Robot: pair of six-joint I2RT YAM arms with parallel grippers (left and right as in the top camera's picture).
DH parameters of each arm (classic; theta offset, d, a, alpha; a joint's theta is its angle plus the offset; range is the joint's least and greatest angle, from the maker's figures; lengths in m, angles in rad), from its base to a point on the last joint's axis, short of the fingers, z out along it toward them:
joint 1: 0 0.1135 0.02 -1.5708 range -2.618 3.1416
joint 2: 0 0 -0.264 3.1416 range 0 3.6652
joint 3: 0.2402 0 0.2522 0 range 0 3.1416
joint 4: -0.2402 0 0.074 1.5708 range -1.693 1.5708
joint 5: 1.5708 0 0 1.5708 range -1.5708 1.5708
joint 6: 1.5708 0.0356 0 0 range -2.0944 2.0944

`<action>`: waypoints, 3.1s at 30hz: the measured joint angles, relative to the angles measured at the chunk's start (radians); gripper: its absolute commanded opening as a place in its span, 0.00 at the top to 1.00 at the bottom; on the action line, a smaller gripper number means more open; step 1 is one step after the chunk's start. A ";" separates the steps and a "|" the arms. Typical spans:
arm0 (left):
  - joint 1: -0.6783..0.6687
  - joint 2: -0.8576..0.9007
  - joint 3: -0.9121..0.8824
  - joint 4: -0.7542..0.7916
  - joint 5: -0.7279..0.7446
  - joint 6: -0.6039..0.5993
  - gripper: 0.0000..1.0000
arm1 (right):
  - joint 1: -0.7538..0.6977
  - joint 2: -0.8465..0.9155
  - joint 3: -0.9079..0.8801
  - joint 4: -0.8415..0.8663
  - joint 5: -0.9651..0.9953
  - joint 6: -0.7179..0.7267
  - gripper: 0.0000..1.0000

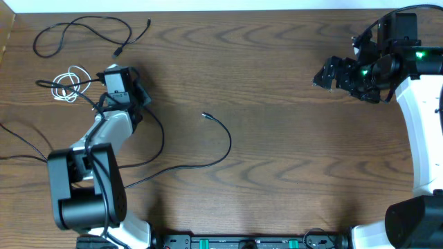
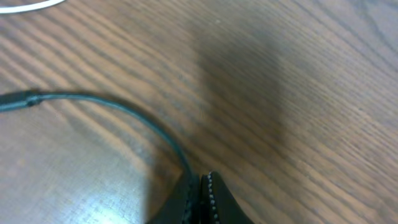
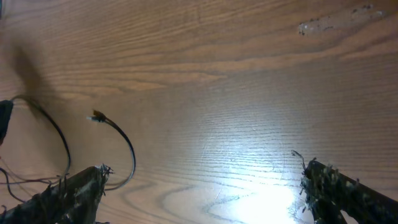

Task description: Untangle cables

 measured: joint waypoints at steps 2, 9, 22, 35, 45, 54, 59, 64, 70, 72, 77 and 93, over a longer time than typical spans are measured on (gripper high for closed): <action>-0.015 0.008 0.000 0.045 -0.004 0.024 0.93 | 0.000 0.000 0.000 0.001 0.000 0.000 0.01; -0.069 0.010 0.000 0.145 -0.003 0.097 0.93 | 0.000 0.000 0.000 0.009 0.000 0.000 0.01; -0.029 0.111 0.000 0.110 -0.055 0.118 0.93 | 0.000 0.000 0.000 -0.006 0.000 0.000 0.01; 0.012 0.109 0.009 -0.031 -0.120 0.040 0.92 | 0.000 0.000 0.000 -0.005 0.000 0.000 0.01; 0.012 0.103 0.019 -0.167 -0.307 -0.171 0.93 | 0.000 0.000 0.000 -0.005 0.000 0.000 0.01; 0.059 0.097 0.020 -0.262 -0.382 -0.373 0.93 | 0.000 0.000 0.000 -0.008 0.000 0.000 0.01; 0.105 0.091 0.020 -0.296 -0.389 -0.421 0.93 | 0.000 0.000 0.000 -0.009 0.000 0.000 0.01; 0.129 0.060 0.016 -0.330 -0.393 -0.437 0.93 | 0.000 0.000 0.000 -0.009 0.000 0.000 0.01; 0.127 -0.111 0.015 -0.332 -0.392 -0.436 0.91 | 0.000 0.000 0.000 -0.009 0.000 0.000 0.01; 0.123 -0.177 0.015 -0.329 -0.388 -0.423 0.83 | 0.000 0.000 0.000 -0.009 0.000 0.000 0.01; 0.071 -0.285 0.015 -0.333 -0.340 -0.343 0.60 | 0.000 0.000 0.000 -0.005 0.000 0.000 0.01; -0.429 -0.216 0.015 -0.458 0.252 0.093 0.28 | 0.000 0.000 0.000 0.001 0.000 0.000 0.01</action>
